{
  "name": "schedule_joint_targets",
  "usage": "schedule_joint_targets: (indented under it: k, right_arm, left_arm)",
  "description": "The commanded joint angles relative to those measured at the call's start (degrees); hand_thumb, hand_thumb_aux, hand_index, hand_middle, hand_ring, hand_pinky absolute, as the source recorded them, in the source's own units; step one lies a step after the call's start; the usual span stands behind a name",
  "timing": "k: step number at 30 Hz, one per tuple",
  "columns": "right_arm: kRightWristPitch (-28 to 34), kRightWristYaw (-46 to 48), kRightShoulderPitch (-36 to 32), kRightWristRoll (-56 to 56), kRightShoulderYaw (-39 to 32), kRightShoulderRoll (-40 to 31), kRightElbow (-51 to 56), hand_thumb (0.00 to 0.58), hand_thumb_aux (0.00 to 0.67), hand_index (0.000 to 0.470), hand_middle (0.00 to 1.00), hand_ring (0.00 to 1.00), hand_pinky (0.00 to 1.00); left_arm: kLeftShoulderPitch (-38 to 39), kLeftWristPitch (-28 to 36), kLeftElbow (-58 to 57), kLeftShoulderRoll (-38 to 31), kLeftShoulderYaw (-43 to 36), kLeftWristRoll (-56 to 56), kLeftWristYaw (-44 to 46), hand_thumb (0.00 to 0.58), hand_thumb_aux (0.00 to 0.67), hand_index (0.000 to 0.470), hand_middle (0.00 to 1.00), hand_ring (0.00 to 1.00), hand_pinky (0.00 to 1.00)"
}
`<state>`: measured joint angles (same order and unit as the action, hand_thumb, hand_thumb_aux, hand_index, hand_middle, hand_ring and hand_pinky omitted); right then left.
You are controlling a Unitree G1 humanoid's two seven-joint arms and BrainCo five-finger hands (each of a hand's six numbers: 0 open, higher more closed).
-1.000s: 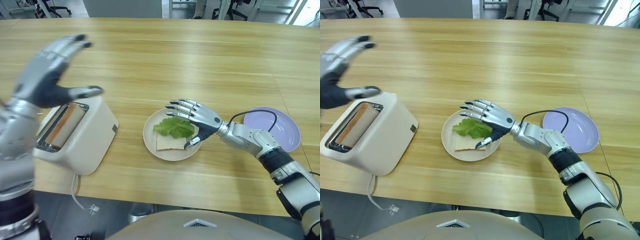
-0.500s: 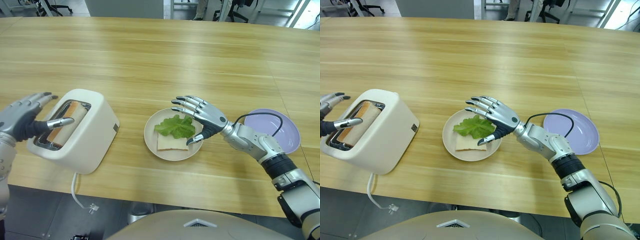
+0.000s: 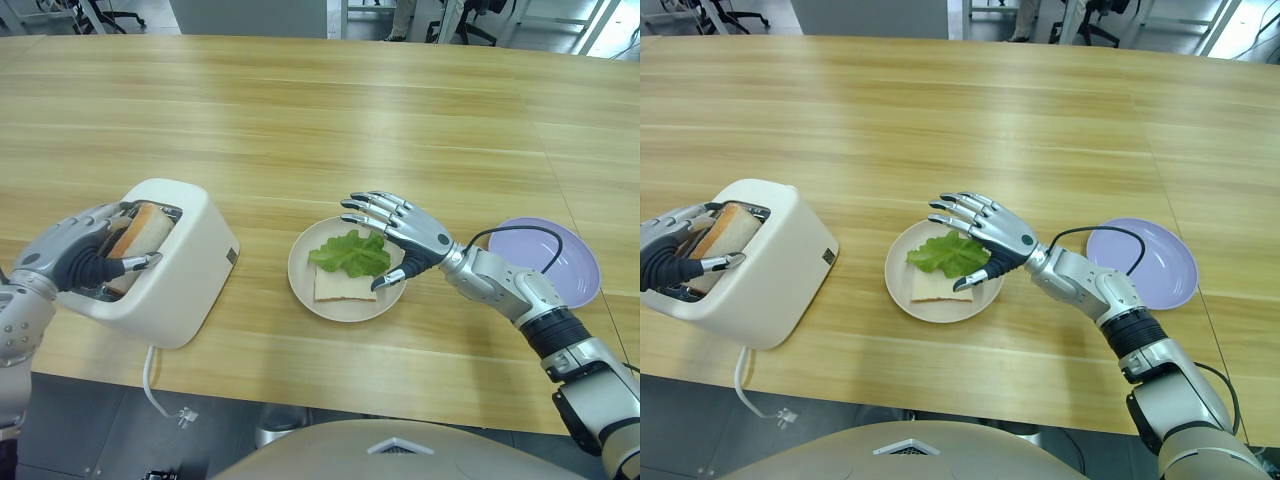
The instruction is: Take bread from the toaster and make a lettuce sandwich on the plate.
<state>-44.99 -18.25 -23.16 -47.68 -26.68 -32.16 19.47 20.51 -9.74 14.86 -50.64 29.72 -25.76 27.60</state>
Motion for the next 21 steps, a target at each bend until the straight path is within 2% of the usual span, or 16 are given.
schedule_joint_targets:
  k: [1, 2, 11, 21]
  right_arm:
    - [0.3, 0.4, 0.4, -0.5, 0.8, 0.2, -0.2, 0.0, 0.0, 0.0, 0.0, 0.0, 0.0]
    - [0.3, 0.3, 0.4, -0.6, 0.8, 0.2, -0.1, 0.0, 0.0, 0.0, 0.0, 0.0, 0.0]
    - [0.6, -0.3, 0.5, -0.9, 0.9, 0.6, -0.1, 0.0, 0.0, 0.0, 0.0, 0.0, 0.0]
    - [0.9, -0.6, 0.7, -1.0, 1.2, 1.2, -0.1, 0.0, 0.0, 0.0, 0.0, 0.0, 0.0]
  left_arm:
    - [0.6, -0.6, -1.3, -0.3, -0.8, 1.1, 0.8, 0.58, 0.67, 0.46, 0.51, 0.51, 0.51]
    - [0.6, -0.7, -1.3, -0.3, -0.6, 1.4, 0.7, 0.58, 0.67, 0.46, 1.0, 1.0, 1.0]
    - [-1.5, -1.6, -0.5, -0.2, 1.9, 3.6, -1.7, 0.58, 0.67, 0.46, 1.0, 1.0, 1.0]
    - [-11.1, 2.3, 3.7, 2.5, 7.6, 11.4, -5.3, 0.58, 0.67, 0.46, 1.0, 1.0, 1.0]
